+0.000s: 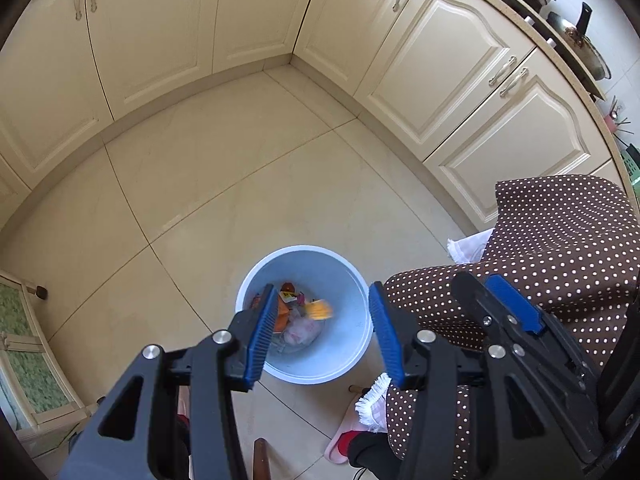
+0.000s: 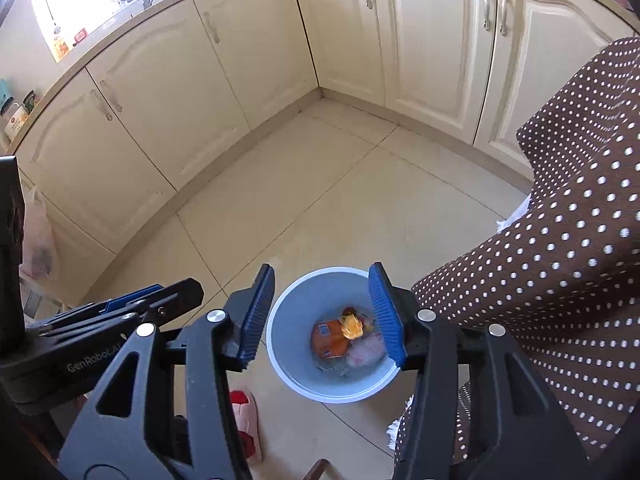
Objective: Collect trash
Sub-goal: 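Open the left tool then the right tool to drop the peels into the bin, then move both open tools back over the table trash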
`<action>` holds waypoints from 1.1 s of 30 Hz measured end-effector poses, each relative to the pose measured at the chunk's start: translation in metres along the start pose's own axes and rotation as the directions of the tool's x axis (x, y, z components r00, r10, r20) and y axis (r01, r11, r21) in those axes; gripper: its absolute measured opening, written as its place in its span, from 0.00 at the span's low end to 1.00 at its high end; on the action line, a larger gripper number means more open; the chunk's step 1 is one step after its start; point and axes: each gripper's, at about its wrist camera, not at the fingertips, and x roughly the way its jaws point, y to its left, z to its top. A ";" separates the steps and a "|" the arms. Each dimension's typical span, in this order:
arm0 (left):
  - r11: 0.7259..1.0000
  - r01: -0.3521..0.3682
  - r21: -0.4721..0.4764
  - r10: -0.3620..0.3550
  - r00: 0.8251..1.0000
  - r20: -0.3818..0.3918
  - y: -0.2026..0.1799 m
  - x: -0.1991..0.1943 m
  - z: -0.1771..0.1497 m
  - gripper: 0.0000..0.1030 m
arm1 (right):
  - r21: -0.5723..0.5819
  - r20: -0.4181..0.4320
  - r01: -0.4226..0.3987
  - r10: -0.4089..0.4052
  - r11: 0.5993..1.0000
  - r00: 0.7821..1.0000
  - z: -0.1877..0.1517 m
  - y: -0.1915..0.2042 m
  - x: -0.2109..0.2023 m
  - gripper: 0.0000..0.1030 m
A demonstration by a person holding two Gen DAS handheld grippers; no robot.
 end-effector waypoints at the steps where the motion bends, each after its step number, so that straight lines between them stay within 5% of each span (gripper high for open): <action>1: 1.000 0.005 0.003 -0.005 1.000 0.004 -0.002 -0.004 0.000 0.45 | 0.001 0.005 0.000 0.000 1.000 1.000 0.000 0.000 -0.003 0.48; 12: 0.993 0.048 0.104 -0.059 0.992 0.108 -0.052 -0.073 -0.008 0.45 | 0.006 0.154 0.023 -0.024 1.000 0.988 0.005 -0.012 -0.091 0.48; 19: 0.961 0.123 0.249 -0.171 0.968 0.184 -0.140 -0.127 -0.024 0.45 | 0.076 0.328 0.098 -0.118 0.992 0.937 -0.001 -0.056 -0.195 0.51; 26: 0.852 0.188 0.488 -0.296 0.943 0.154 -0.280 -0.148 -0.060 0.46 | 0.240 0.415 0.212 -0.297 0.947 0.860 -0.029 -0.146 -0.287 0.53; 33: 0.711 0.239 0.662 -0.358 0.933 0.047 -0.402 -0.138 -0.100 0.47 | 0.449 0.378 0.295 -0.479 0.843 0.793 -0.058 -0.253 -0.351 0.55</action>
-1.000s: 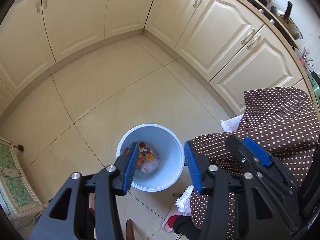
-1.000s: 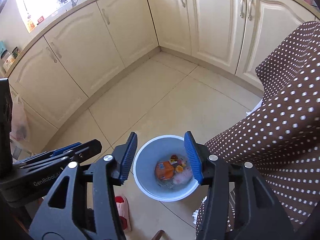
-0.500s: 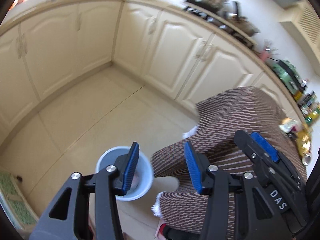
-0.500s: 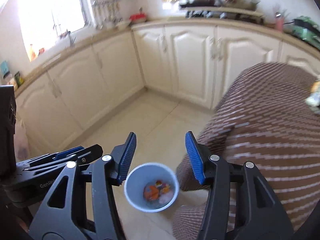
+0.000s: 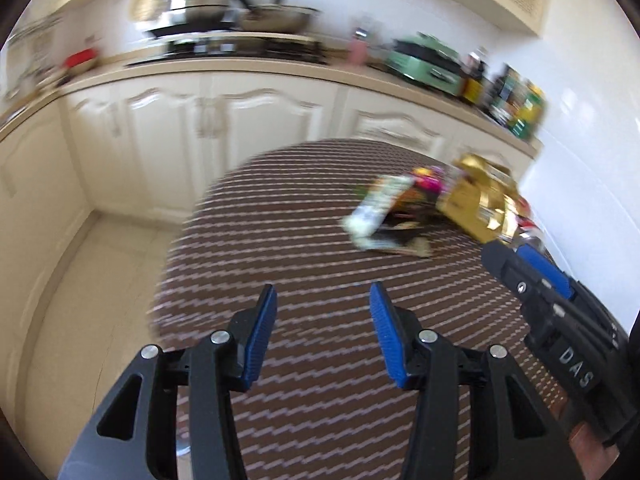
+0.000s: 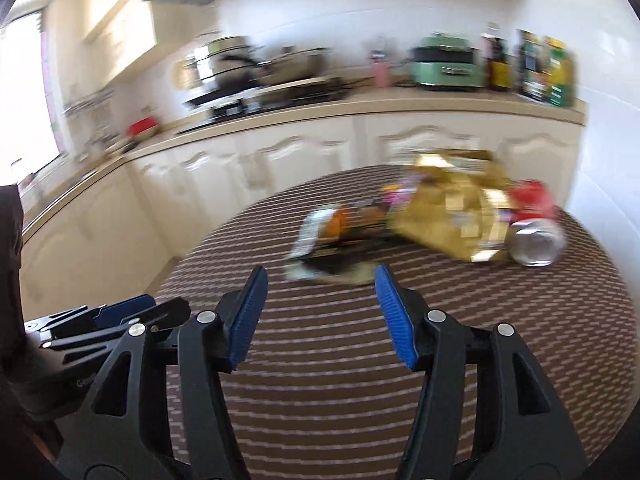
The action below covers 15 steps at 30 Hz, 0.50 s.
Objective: Collect trash
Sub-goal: 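Move both open tools back over the table trash, then grasp the black wrapper with the left tool while the right tool grasps the paper strip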
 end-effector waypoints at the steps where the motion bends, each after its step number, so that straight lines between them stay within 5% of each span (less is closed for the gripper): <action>1: 1.000 0.017 0.018 -0.017 1.000 -0.013 -0.014 0.011 0.005 0.47 | 0.022 -0.002 0.013 -0.013 1.000 1.000 0.002 -0.012 -0.001 0.56; 6: 0.998 0.042 0.039 -0.039 0.997 -0.066 -0.046 0.053 0.023 0.49 | 0.088 -0.032 0.051 -0.049 0.995 0.998 0.011 -0.060 0.006 0.56; 15: 0.999 0.028 0.043 -0.023 0.993 -0.118 -0.062 0.095 0.040 0.49 | 0.098 -0.109 0.022 -0.011 0.995 0.994 0.015 -0.078 0.034 0.56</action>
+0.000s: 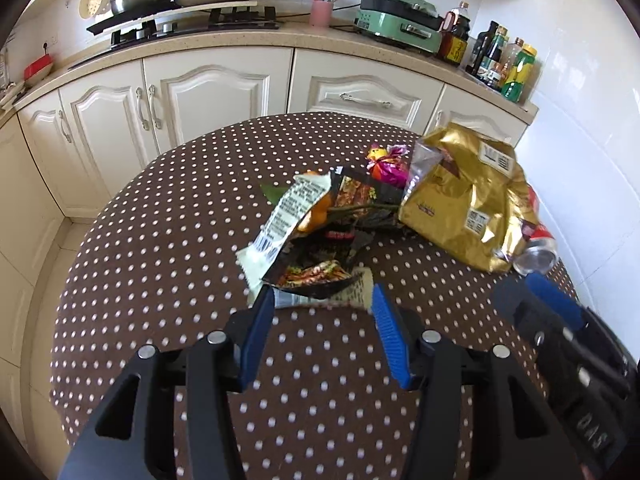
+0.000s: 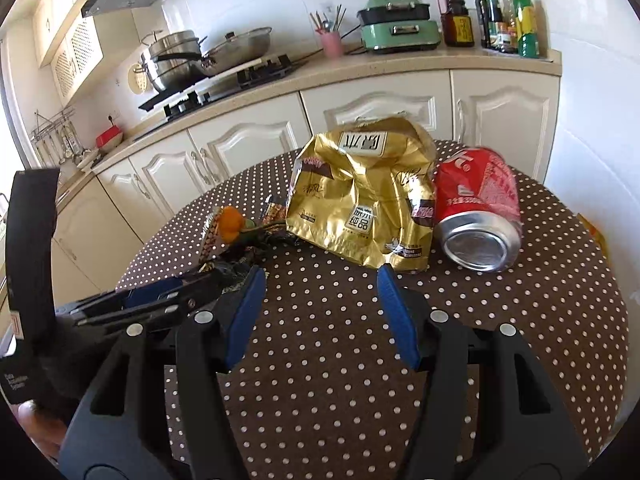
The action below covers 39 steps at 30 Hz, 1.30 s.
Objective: Collect trash
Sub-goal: 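Grasp the black wrapper with the left tool while the right tool grasps the paper strip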
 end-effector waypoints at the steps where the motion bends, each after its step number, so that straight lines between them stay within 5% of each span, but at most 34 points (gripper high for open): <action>1: 1.000 -0.001 -0.006 0.001 1.000 -0.005 0.001 0.004 0.002 0.49 | 0.000 -0.010 -0.001 0.001 1.000 1.000 0.001 0.000 0.003 0.56; 7: 1.000 0.017 0.009 -0.017 1.000 -0.027 0.000 0.017 0.009 0.48 | -0.007 -0.044 -0.008 0.007 1.000 0.999 -0.001 -0.001 0.015 0.56; 11: 0.999 0.031 0.012 -0.031 1.000 -0.007 0.000 0.016 0.009 0.35 | -0.010 -0.055 -0.005 0.005 1.000 0.998 -0.002 0.001 0.016 0.56; 20: 0.997 0.070 -0.044 -0.064 0.989 0.135 0.026 -0.042 -0.006 0.27 | -0.038 -0.049 -0.013 0.012 0.999 0.999 0.005 0.020 0.011 0.57; 25: 0.985 -0.012 -0.171 0.051 0.973 0.225 0.067 -0.081 -0.019 0.27 | -0.072 -0.081 -0.063 0.057 0.995 0.995 0.010 0.047 0.021 0.57; 31: 0.947 -0.122 -0.296 0.200 0.948 0.248 0.118 -0.092 -0.018 0.27 | -0.087 -0.152 -0.128 0.114 0.988 0.982 0.016 0.083 0.057 0.56; 36: 0.938 -0.128 -0.322 0.215 0.943 0.253 0.140 -0.093 -0.014 0.27 | -0.077 -0.189 -0.129 0.112 0.989 0.976 0.022 0.103 0.090 0.56; 39: 0.942 -0.118 -0.314 0.202 0.947 0.249 0.145 -0.092 -0.016 0.27 | -0.067 -0.212 -0.120 0.104 0.991 0.972 0.023 0.107 0.109 0.30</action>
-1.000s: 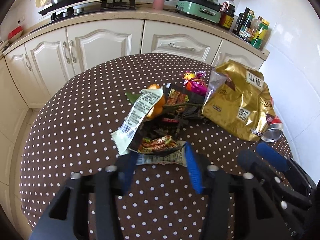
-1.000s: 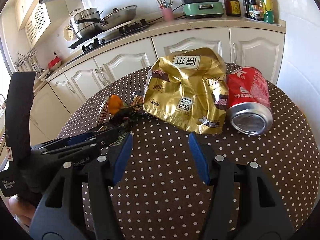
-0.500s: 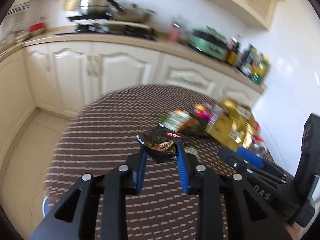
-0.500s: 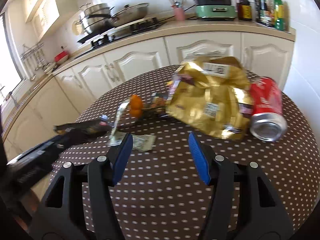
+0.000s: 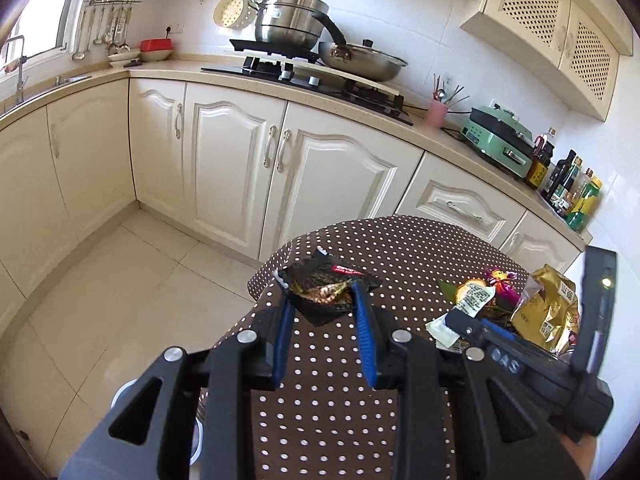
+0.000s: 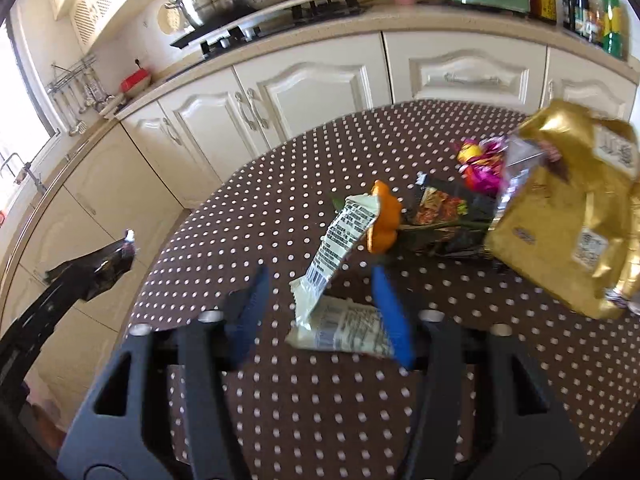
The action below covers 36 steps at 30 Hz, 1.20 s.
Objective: Collect trash
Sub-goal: 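Grasp the black wrapper with the left tool while the right tool grasps the paper strip, then carry the black wrapper and paper strip over the bin with both tools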
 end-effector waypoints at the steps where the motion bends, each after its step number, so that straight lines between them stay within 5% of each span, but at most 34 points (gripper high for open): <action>1: 1.000 0.009 0.004 -0.009 1.000 -0.005 0.001 0.001 -0.001 0.27 | 0.003 -0.007 -0.006 0.006 1.000 1.000 0.001 0.000 0.005 0.24; 4: 0.999 0.036 0.005 -0.036 0.999 -0.011 0.004 -0.001 -0.003 0.27 | -0.006 0.004 0.004 -0.004 1.000 1.000 0.000 -0.001 0.008 0.07; 9: 0.997 0.070 -0.024 -0.071 0.997 -0.020 0.023 -0.012 -0.008 0.27 | -0.066 0.076 0.016 -0.011 0.998 0.997 -0.009 0.014 -0.021 0.04; 16: 0.996 0.037 -0.082 -0.037 0.999 0.001 0.078 -0.046 -0.020 0.27 | -0.149 0.094 -0.119 0.134 0.982 0.987 -0.038 0.085 -0.050 0.04; 26: 0.966 -0.140 -0.217 0.133 0.990 -0.046 0.202 -0.088 -0.065 0.27 | -0.335 -0.058 -0.301 0.300 0.893 0.952 -0.115 0.233 -0.025 0.04; 36: 0.921 -0.274 -0.278 0.207 0.946 -0.248 0.291 -0.058 -0.114 0.27 | -0.408 -0.242 -0.326 0.244 0.852 0.939 -0.187 0.302 0.044 0.04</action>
